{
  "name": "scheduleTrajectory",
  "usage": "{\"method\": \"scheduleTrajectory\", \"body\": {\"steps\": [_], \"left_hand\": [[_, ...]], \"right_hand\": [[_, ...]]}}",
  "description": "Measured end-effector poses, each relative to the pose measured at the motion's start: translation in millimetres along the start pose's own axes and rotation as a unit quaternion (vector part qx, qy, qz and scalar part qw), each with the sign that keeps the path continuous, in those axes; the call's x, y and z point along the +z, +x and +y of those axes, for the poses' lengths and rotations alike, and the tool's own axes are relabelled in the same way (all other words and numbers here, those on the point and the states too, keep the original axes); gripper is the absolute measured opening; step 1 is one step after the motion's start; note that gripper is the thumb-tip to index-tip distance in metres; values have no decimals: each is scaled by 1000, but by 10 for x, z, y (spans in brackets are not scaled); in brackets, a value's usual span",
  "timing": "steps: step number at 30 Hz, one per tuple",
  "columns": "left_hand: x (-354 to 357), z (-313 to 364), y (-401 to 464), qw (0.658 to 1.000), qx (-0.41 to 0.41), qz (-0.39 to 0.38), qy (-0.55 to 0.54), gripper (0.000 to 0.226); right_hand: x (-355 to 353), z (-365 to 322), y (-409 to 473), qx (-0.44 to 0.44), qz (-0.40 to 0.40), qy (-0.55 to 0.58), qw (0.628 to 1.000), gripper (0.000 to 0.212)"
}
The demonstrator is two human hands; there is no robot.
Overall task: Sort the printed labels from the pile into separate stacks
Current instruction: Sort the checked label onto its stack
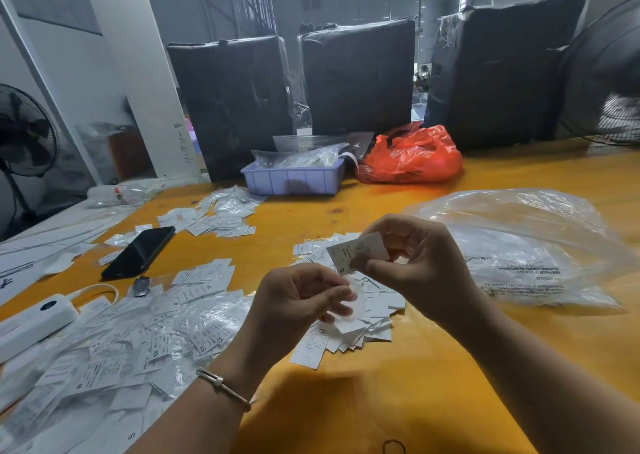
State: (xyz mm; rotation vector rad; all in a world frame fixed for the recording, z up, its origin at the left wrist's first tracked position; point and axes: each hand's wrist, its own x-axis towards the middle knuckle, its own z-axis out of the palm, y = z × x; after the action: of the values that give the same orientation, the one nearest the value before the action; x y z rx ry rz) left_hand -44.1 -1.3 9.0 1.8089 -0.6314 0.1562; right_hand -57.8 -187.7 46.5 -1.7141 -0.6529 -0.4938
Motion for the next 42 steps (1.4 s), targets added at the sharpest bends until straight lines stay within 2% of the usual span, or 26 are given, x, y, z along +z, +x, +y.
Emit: {"method": "scheduleTrajectory", "body": {"steps": [6,11,15,21,34,42], "left_hand": [[-6,-9,-2,1000,6,-2,8,23],[-3,-11,-1,1000,4,-3,10,26],[-4,-10,-5,1000,-3,-6,8,25],[-1,-12,-8,1000,-11,-14,5,24],[0,-15,-15,999,-12,-35,19,20],[0,-44,7,999,-24,-33,26,20]], "right_hand": [[1,21,9,-38,2,-77,996,19],[-26,35,5,-80,-1,-193,978,12],[-43,28,13,-95,-13,-228,969,13],[-48,57,17,-58,-61,-187,979,13],[-105,108,51,-18,-60,-166,984,17],[-130,138,74,109,-81,-86,987,15]]}}
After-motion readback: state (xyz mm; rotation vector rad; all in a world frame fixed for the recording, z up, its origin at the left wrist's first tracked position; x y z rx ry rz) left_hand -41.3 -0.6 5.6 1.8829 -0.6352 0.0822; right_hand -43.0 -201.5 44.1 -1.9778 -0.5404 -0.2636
